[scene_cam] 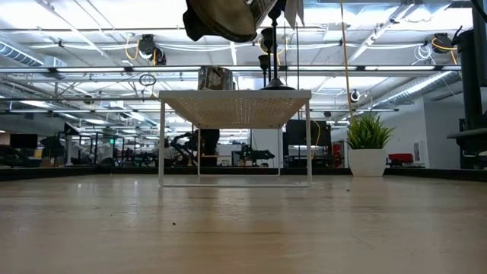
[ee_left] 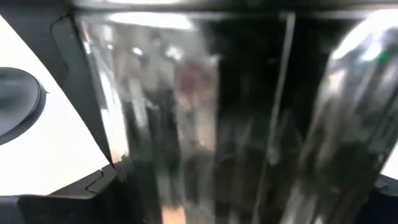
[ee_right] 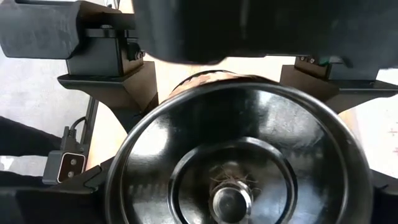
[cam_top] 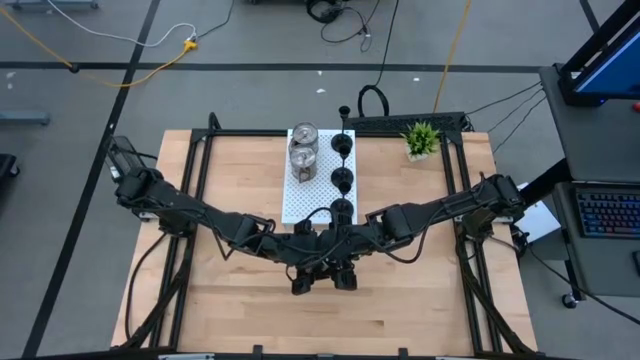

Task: Pick & Place candle stick holders
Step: Put the silver scented candle on the shelf aligned with the other silver scented candles

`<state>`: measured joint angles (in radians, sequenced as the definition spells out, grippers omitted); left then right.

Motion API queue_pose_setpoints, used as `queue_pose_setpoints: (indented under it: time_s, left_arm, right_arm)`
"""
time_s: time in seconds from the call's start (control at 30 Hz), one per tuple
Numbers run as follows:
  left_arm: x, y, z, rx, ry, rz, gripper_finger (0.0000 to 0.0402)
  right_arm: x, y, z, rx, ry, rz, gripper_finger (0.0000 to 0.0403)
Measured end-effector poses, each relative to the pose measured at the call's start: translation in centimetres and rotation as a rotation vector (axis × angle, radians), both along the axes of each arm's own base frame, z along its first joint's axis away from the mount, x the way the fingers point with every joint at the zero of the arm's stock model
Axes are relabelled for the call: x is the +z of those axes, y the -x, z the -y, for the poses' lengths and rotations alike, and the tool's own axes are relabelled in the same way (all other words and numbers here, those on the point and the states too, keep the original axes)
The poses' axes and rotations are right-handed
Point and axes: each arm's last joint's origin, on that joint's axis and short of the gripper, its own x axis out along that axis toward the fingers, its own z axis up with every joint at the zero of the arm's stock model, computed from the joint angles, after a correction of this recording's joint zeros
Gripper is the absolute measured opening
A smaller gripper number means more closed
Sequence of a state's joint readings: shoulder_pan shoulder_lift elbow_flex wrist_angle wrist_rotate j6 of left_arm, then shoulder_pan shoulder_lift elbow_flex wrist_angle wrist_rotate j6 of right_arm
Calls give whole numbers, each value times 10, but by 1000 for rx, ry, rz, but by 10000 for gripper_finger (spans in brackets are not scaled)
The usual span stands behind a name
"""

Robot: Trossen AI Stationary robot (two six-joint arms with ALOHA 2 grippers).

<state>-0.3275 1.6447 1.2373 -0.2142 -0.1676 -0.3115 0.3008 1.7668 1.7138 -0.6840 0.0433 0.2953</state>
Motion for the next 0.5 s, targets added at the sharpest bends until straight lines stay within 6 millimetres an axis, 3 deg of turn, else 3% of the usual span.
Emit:
queue_pose_setpoints:
  time_s: [0.17,0.37,0.5]
  left_arm:
    - [0,0,0,-6,9,-2,352]
    - [-1,0,0,-1,13,-13,352]
    - [-4,2,-2,24,8,-50,352]
  right_arm:
    - [0,0,0,-6,-6,-1,345]
    - [-1,0,0,-6,2,4,387]
    - [-1,0,0,-9,7,5,392]
